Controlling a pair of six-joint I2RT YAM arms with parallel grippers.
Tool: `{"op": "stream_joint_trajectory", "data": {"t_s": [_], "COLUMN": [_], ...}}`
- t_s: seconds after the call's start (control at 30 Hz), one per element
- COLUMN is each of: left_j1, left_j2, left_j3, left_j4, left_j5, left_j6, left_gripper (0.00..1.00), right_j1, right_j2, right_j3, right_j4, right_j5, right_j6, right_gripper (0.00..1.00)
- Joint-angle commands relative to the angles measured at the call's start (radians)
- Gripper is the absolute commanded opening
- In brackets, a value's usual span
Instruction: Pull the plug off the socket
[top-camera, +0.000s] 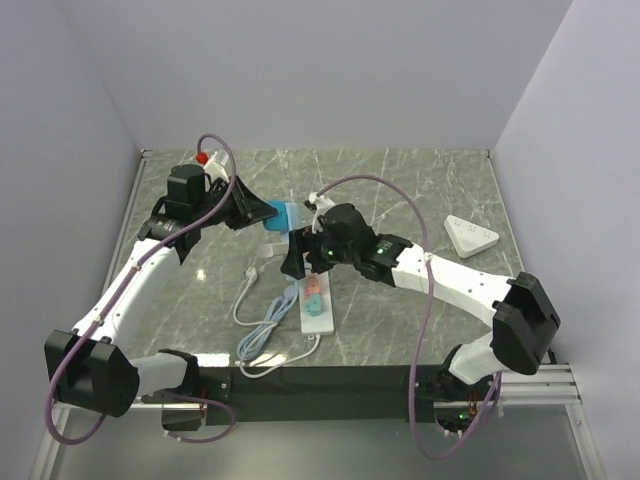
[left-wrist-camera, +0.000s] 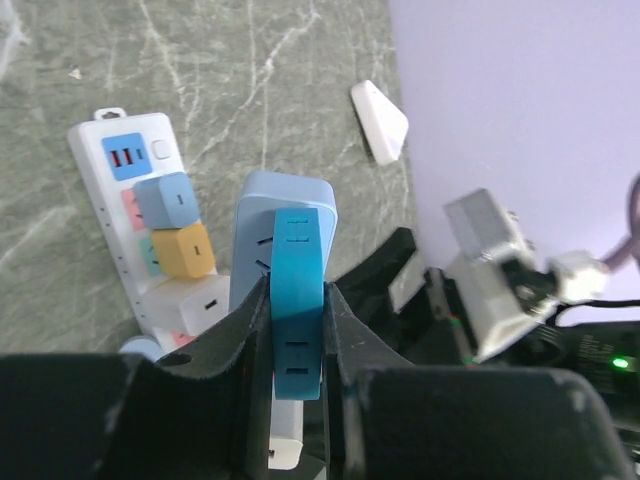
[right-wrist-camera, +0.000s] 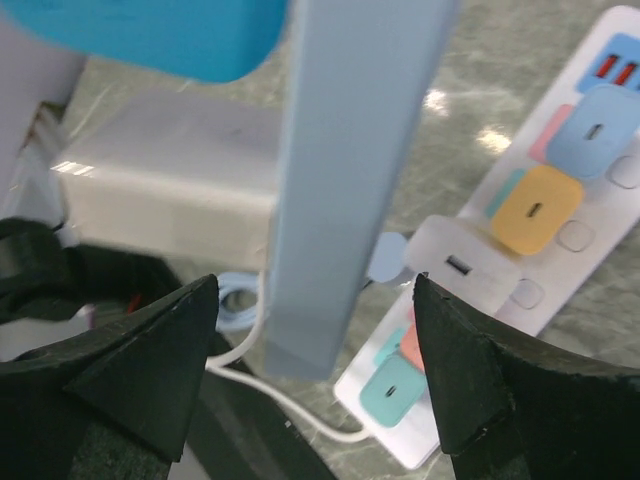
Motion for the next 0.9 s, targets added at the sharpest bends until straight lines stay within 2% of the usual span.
{"op": "stream_joint_trajectory", "data": {"t_s": [0.0, 0.1, 0.13, 0.2, 0.23, 0.3, 0.33, 0.43, 0.6, 0.63, 0.73, 0.87], "left_j1": [0.003, 0.005, 0.005, 0.003, 0.005, 0.005, 0.005, 0.010, 0.011, 0.011, 0.010, 0.008], "left_j2": [-0.011, -0.018, -0.019, -0.019, -0.018, -0.018, -0.021, -0.024, -0.073, -0.086, -0.158, -0.234], "left_j3": [0.025, 0.002, -0.004, -0.012, -0.011, -0.012, -0.012, -0.024, -0.023, -0.020, -0.028, -0.080], "left_j4": [0.146, 0.187, 0.196, 0.203, 0.191, 0.172, 0.145, 0.102, 0.002, -0.020, -0.031, 0.025], "left_j5": [0.113, 0.142, 0.148, 0.162, 0.162, 0.149, 0.139, 0.104, -0.061, -0.150, -0.264, -0.280], "left_j6": [-0.108, -0.146, -0.153, -0.160, -0.156, -0.130, -0.118, -0.078, -0.012, -0.009, -0.001, 0.005], "left_gripper": [0.01, 0.01, 0.01, 0.01, 0.00, 0.00, 0.00, 0.00, 0.01, 0.01, 0.01, 0.01], "right_j1": [0.011, 0.014, 0.013, 0.014, 0.014, 0.014, 0.014, 0.014, 0.013, 0.013, 0.010, 0.008], "right_j2": [0.021, 0.057, 0.076, 0.089, 0.087, 0.083, 0.080, 0.083, 0.115, 0.123, 0.167, 0.192], "right_j3": [0.029, 0.054, 0.061, 0.078, 0.078, 0.080, 0.081, 0.086, 0.120, 0.129, 0.183, 0.235], "right_j4": [0.050, 0.072, 0.073, 0.076, 0.093, 0.107, 0.107, 0.090, -0.026, -0.052, -0.141, -0.175], "right_j5": [0.130, 0.150, 0.152, 0.167, 0.172, 0.176, 0.175, 0.173, 0.233, 0.247, 0.238, 0.193], "right_j6": [-0.007, 0.016, 0.020, 0.032, 0.039, 0.050, 0.053, 0.070, 0.148, 0.192, 0.236, 0.289], "right_gripper": [0.85, 0.77, 0.69, 0.61, 0.50, 0.35, 0.20, 0.00, 0.00, 0.00, 0.00, 0.00]}}
